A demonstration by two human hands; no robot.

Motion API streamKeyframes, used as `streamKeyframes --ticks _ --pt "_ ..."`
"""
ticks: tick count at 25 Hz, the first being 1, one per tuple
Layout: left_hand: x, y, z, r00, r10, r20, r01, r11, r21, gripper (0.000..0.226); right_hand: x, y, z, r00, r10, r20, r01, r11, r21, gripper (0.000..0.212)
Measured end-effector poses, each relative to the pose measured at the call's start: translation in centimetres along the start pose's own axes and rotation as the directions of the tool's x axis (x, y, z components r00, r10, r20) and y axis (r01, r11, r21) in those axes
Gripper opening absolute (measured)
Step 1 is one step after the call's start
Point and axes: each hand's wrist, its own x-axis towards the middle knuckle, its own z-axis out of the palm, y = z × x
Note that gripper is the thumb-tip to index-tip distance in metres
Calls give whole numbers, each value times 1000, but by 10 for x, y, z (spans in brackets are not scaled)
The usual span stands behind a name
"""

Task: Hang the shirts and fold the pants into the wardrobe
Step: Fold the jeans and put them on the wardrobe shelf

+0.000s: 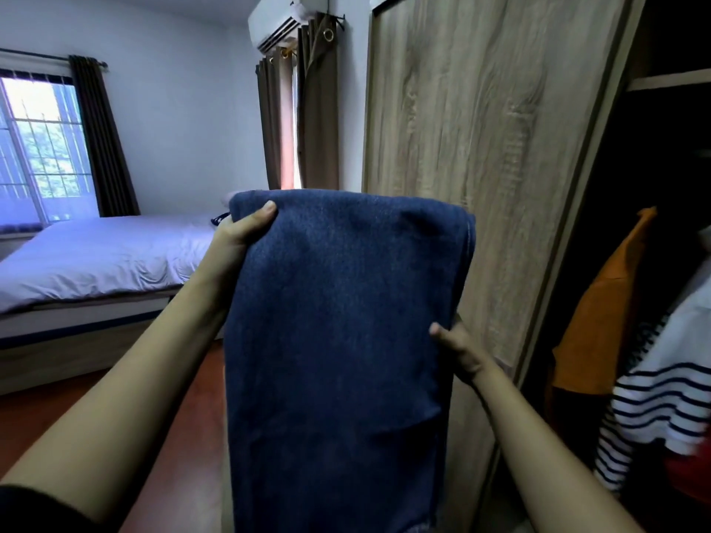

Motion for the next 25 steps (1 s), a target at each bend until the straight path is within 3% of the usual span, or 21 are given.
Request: streamKeyframes --ticks 2,4,7,10,12,14,16,18,22,25 --pt "2 -5 0 999 -49 20 51 996 -77 47 6 2 3 1000 19 -6 -18 997 80 90" --pt "7 -9 -1 996 -85 7 85 989 -120 35 12 -9 6 998 -15 -56 20 997 79 59" --pt "20 -7 -8 990 -138 -37 139 990 25 43 19 -28 20 978 -64 -196 114 960 255 28" --pt "20 -18 -29 933 -354 74 329 916 228 79 24 -34 28 956 -76 -282 177 920 349 27" --pt "9 -44 -38 891 -415 186 377 902 208 78 25 -37 26 936 -66 -344 196 913 359 26" --pt "-4 -73 -39 907 -334 257 309 942 134 81 24 -35 23 918 -44 -395 199 911 362 24" --pt "-10 -94 -35 927 -293 235 260 952 161 90 26 -32 20 911 -37 -410 193 917 348 24" --pt "-11 -102 -30 939 -295 180 271 952 145 86 27 -29 15 909 -40 -415 192 924 330 24" --pt "-15 -104 -22 919 -309 247 293 951 98 92 24 -30 6 909 -90 -408 229 924 307 23" --pt "-19 -110 -13 924 -191 330 121 968 220 90 21 -33 -2 880 -170 -444 307 916 257 26"
